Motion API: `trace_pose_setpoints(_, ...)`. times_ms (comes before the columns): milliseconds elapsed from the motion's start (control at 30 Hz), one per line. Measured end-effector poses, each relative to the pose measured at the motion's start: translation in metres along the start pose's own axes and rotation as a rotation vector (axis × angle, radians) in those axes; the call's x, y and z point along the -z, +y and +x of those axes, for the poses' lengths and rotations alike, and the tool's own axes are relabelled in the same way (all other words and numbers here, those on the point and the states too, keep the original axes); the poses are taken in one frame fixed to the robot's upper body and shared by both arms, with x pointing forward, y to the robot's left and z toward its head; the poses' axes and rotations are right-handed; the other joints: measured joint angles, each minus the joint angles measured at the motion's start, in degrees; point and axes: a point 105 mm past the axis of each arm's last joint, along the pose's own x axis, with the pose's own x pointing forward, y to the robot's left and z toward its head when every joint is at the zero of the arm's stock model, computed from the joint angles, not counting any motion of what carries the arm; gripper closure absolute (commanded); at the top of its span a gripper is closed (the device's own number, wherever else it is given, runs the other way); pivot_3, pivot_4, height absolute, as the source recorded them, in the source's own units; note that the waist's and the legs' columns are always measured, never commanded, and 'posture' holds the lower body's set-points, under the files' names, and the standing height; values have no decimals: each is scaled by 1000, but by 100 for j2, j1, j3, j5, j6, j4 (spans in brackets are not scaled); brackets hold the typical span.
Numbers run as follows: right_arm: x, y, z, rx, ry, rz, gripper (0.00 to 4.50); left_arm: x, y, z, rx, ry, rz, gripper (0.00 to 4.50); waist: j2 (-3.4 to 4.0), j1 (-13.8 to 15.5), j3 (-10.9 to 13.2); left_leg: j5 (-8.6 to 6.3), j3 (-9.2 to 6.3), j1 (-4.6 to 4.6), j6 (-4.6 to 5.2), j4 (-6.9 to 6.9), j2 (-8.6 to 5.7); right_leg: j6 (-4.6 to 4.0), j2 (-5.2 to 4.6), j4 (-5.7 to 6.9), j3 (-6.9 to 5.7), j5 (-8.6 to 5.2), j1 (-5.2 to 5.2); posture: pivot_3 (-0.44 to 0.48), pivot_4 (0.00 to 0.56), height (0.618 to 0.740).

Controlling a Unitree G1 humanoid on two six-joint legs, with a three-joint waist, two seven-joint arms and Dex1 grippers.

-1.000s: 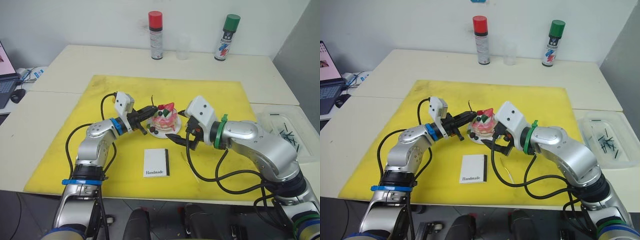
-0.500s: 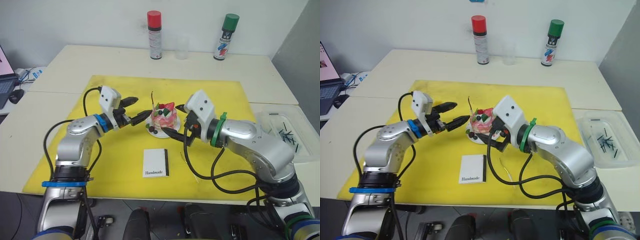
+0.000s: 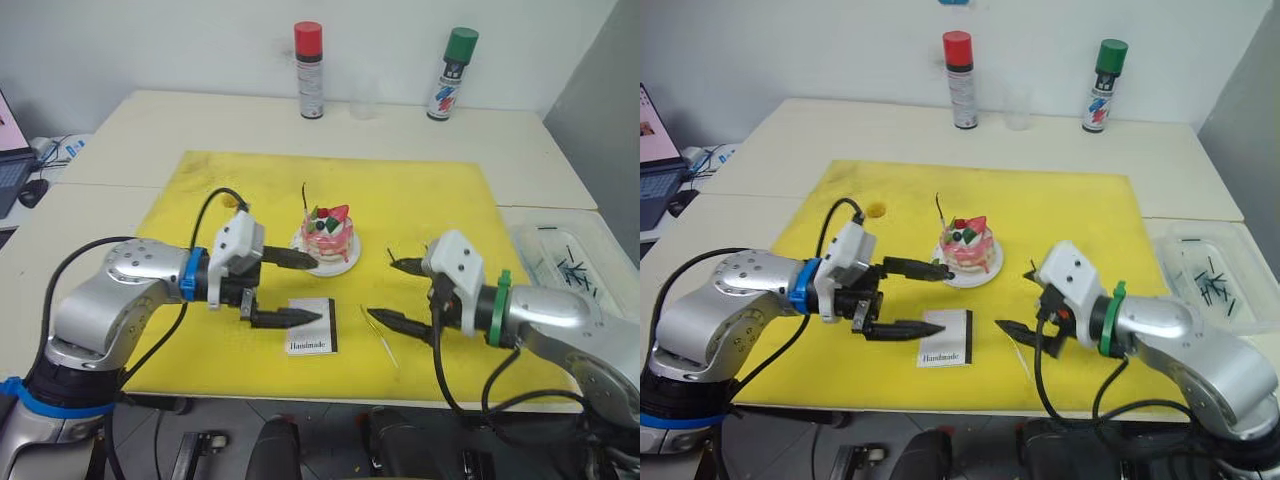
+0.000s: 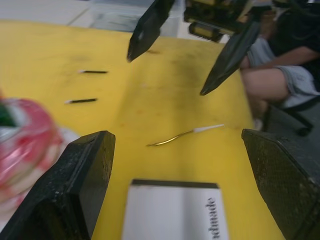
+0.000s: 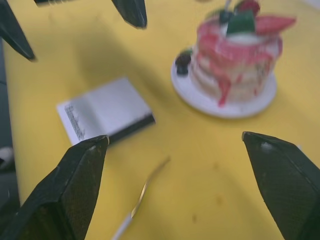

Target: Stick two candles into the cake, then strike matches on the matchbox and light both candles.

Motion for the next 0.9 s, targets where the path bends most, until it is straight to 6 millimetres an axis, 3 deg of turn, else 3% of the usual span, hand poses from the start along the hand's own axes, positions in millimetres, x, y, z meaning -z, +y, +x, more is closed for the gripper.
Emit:
trace_pose_setpoints(67,14,8,-2,1,37,33,0,3,-6,6,42,4,-7,16,0,-23,0,0,2,2,0,1,1,0,1,4,2,0,-2,0,150,689)
trace_pose_setpoints(400,43,29,13,70,93,131,0,9,-17,11,134,22,33,16,0,-35,0,1,7,3,1,4,1,2,3,4,9,1,-1,0,150,689)
trace_pose_setpoints(500,51,29,15,93,124,138,603,12,-18,11,133,29,41,0,0,-32,0,1,5,3,1,4,1,1,3,5,6,0,-1,0,150,689)
trace_pose_setpoints(867,52,31,18,80,155,190,4458,19,-23,14,82,29,23,0,0,-32,0,1,3,4,1,4,2,2,3,5,5,1,0,0,150,689)
trace_pose_setpoints(900,52,32,18,73,159,195,4458,19,-23,14,81,30,21,0,0,-32,0,1,3,4,1,4,2,2,3,5,5,1,0,0,150,689)
